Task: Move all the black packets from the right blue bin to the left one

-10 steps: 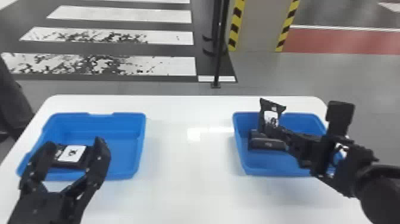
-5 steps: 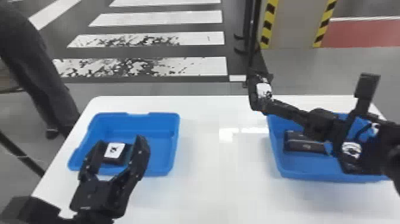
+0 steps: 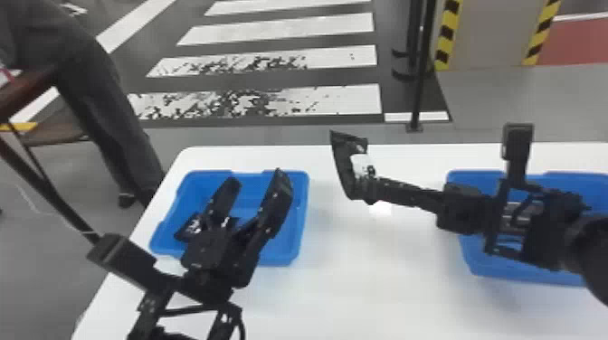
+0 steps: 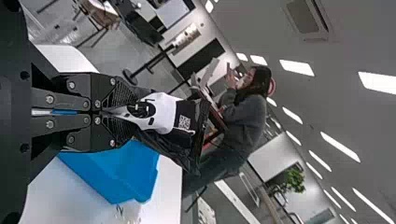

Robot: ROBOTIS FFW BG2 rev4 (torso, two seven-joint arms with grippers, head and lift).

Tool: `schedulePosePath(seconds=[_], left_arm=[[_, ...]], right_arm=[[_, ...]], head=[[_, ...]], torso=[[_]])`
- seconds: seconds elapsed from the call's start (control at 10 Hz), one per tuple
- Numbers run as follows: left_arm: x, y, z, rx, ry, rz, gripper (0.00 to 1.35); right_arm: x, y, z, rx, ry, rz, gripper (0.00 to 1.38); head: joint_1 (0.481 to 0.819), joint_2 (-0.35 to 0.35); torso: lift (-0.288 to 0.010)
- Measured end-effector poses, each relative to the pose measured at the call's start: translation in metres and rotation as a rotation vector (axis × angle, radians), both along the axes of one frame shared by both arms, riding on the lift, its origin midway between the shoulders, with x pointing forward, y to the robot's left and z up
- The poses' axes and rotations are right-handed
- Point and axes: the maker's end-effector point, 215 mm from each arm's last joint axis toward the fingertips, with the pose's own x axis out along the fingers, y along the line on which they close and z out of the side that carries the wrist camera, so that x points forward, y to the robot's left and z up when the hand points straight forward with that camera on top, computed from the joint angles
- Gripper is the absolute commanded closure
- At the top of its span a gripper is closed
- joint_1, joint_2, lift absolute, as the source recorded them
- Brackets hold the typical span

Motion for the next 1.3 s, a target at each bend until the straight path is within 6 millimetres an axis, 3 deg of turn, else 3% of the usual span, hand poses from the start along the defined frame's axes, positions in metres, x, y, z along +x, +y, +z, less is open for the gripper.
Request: schedulePosePath(seconds=[0.3,1.0,1.1,1.2,1.3], left_arm=[[0.011,-0.02,-0.004,0.034,0.042,-0.074,0.17],[0.015,-0.019,-0.046,0.098,0.177,-0.088,0.2],[0.016,-0.018,-0.045,0.098,0.174,-0.08,0.43],[0.016,-0.02,-0.046,0.094,0.176,-0.076,0.77],[0.014,-0.026,-0.054,0.083,0.208,-0.094,0.81]], right_arm=[[-0.036,0.049,-0.005,0.015,0.044,0.122,1.13],[-0.062,0.076,-0.003,0.042,0.066,0.187,1.13],[-0.067,0.08,-0.004,0.041,0.072,0.199,1.13],[-0.069,0.082,-0.006,0.04,0.077,0.205,1.13],[-0.07,0.082,-0.006,0.041,0.079,0.206,1.13]], head=[[0.695,0.263],[0.695,0.305],[0.695,0.311],[0.695,0.317],[0.695,0.312]], torso=[[-0.14],[-0.14],[-0.14],[-0.14],[-0.14]])
